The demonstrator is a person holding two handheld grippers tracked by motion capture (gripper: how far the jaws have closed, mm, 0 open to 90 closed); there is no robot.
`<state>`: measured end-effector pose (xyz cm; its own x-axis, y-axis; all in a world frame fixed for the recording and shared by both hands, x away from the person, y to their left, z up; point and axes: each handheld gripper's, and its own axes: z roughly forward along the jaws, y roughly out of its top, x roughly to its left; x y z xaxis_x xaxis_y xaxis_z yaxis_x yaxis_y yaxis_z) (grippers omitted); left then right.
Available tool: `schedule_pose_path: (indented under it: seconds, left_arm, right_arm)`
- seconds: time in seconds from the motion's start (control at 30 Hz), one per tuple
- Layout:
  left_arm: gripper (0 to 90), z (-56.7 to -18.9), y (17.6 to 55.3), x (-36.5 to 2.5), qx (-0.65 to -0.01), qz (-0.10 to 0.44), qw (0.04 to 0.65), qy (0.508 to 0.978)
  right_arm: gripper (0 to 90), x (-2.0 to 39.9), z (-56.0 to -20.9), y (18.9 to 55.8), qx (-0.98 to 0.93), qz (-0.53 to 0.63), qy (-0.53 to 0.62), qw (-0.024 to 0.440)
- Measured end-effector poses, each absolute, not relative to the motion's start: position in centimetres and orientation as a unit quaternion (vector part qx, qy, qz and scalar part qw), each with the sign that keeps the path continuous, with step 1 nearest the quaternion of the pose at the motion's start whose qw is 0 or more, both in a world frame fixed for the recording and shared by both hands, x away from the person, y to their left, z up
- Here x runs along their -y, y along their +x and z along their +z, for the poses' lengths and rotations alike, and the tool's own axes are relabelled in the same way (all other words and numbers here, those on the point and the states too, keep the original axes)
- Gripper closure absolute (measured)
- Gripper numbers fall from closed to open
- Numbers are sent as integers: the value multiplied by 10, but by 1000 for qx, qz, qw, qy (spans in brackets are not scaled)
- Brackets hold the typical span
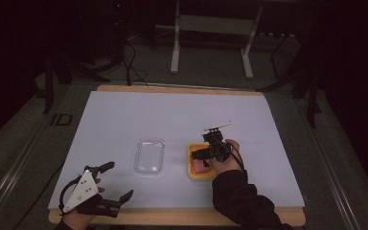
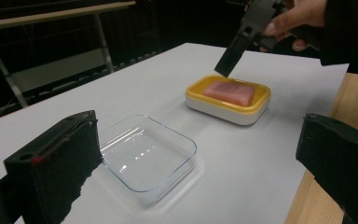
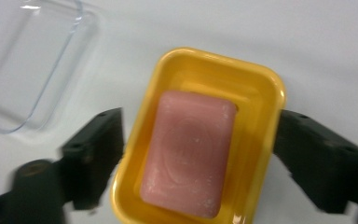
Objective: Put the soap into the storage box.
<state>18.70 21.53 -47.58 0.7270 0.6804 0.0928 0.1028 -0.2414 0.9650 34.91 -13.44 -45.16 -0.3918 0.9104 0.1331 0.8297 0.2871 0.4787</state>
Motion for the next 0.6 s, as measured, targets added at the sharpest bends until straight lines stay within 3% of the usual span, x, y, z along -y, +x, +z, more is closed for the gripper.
schedule_pose_path:
  seconds: [0.6]
  left_arm:
    - [2,-476,189,-216,-267,260,557,743]
  right_arm:
    - [139,169,-446,340,-832,296,460,95]
